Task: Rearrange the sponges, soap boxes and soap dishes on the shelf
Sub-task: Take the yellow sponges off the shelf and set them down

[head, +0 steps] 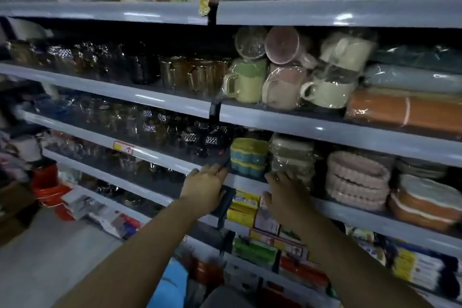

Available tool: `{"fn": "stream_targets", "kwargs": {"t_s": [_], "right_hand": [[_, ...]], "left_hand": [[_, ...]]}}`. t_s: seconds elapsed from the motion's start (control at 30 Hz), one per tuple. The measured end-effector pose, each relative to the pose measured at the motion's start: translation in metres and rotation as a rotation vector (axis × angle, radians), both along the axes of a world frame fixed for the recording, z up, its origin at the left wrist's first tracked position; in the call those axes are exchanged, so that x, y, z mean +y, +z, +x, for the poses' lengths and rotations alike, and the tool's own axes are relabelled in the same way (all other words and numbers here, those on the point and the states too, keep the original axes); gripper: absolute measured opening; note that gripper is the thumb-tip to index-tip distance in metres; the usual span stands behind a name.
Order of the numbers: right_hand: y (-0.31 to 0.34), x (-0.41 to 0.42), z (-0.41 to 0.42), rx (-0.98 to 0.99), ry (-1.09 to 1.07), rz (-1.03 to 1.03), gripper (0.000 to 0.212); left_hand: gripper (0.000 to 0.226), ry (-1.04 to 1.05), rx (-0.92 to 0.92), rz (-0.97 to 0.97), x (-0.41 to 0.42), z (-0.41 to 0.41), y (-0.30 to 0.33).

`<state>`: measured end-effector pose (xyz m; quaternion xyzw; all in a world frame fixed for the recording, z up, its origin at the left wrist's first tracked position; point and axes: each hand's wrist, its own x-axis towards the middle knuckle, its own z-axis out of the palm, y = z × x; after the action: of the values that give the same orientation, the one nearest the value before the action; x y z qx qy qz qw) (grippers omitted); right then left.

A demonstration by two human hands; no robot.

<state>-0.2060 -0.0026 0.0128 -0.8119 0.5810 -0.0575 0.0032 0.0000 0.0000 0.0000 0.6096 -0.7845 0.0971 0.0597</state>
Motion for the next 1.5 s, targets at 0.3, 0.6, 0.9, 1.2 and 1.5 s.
{"fn": "stream_targets", "kwargs": {"t_s": [0.3, 0.6, 0.9, 1.2, 1.5], "right_hand": [[-0.023, -0.111, 0.003, 0.253, 0.117, -0.125, 0.057], [-0.046, -0.15, 0.019, 0.287, 0.035, -0.355, 0.03], [-0.04, -0.103, 0.04, 0.011, -0.034, -0.191, 0.047], [-0.108, -0.016, 0.08, -0.213, -0.065, 0.029, 0.048], [-0.279, 0.051, 0.09, -0.474, -0.259, 0.421, 0.035]], "left_hand": [[0.084, 0.183, -0.006, 0.187, -0.124, -0.026, -0.022], [0.044, 0.124, 0.292, 0.281, -0.171, -0.008, -0.038], [0.03, -0.142, 0.487, -0.016, -0.126, 0.054, -0.054], [0.038, -0.156, 0.579, 0.101, -0.043, 0.086, -0.114], [0.038, -0.028, 0.692, 0.556, 0.03, 0.086, -0.27]]}}
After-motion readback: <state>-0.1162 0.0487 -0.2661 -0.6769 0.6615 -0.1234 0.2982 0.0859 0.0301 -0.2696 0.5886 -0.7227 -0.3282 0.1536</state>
